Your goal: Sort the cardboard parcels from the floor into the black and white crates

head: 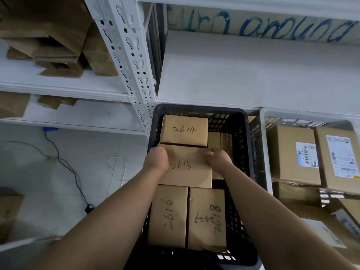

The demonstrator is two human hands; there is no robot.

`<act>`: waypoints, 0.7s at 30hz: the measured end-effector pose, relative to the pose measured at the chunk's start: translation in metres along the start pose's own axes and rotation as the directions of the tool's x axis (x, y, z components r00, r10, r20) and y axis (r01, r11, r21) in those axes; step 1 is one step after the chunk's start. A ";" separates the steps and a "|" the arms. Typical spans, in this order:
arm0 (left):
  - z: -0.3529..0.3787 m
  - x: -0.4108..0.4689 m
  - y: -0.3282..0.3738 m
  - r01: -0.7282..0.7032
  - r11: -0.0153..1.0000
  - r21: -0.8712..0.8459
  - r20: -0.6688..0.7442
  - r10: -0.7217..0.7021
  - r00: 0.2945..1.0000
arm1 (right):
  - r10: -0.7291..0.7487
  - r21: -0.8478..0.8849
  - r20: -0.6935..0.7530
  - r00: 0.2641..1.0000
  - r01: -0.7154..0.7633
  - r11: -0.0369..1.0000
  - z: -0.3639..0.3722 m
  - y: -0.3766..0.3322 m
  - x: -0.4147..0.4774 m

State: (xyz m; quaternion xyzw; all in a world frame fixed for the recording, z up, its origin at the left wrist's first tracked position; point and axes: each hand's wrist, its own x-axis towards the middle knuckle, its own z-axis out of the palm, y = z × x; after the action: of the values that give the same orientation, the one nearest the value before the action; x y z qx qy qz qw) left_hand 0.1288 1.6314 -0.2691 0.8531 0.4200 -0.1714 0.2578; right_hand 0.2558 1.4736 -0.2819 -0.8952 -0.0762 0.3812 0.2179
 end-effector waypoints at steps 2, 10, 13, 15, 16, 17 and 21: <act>0.000 0.001 0.001 0.007 1.000 -0.012 0.035 -0.007 0.999 | 0.010 0.002 -0.016 1.000 -0.010 1.000 0.005 0.002 0.002; 0.006 0.002 0.001 0.063 0.997 -0.034 0.077 -0.060 0.995 | 0.044 -0.004 0.014 0.999 -0.044 0.999 0.009 0.007 0.014; 0.003 0.001 0.004 0.077 0.997 -0.015 0.101 -0.075 0.992 | 0.069 0.021 0.011 0.998 -0.070 0.997 0.009 0.008 0.010; 0.001 -0.001 0.005 0.062 0.998 -0.013 0.119 -0.060 0.991 | 0.098 0.063 -0.004 0.995 -0.097 0.993 0.008 0.010 0.006; -0.002 -0.002 0.005 0.050 0.999 -0.021 0.126 -0.047 0.991 | 0.108 0.096 -0.016 0.994 -0.106 0.990 0.006 0.012 0.004; -0.004 -0.002 0.005 0.036 0.999 -0.034 0.121 -0.031 0.992 | 0.115 0.129 -0.030 0.993 -0.110 0.985 0.003 0.013 0.000; -0.017 -0.009 0.009 -0.031 0.995 -0.094 0.034 0.035 0.999 | 0.083 0.211 -0.101 0.991 -0.060 0.976 -0.013 0.011 -0.017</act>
State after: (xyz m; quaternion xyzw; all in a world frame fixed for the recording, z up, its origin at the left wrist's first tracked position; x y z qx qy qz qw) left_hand 0.1323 1.6310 -0.2476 0.8436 0.4088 -0.1625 0.3078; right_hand 0.2532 1.4544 -0.2681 -0.8893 0.0083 0.3450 0.3000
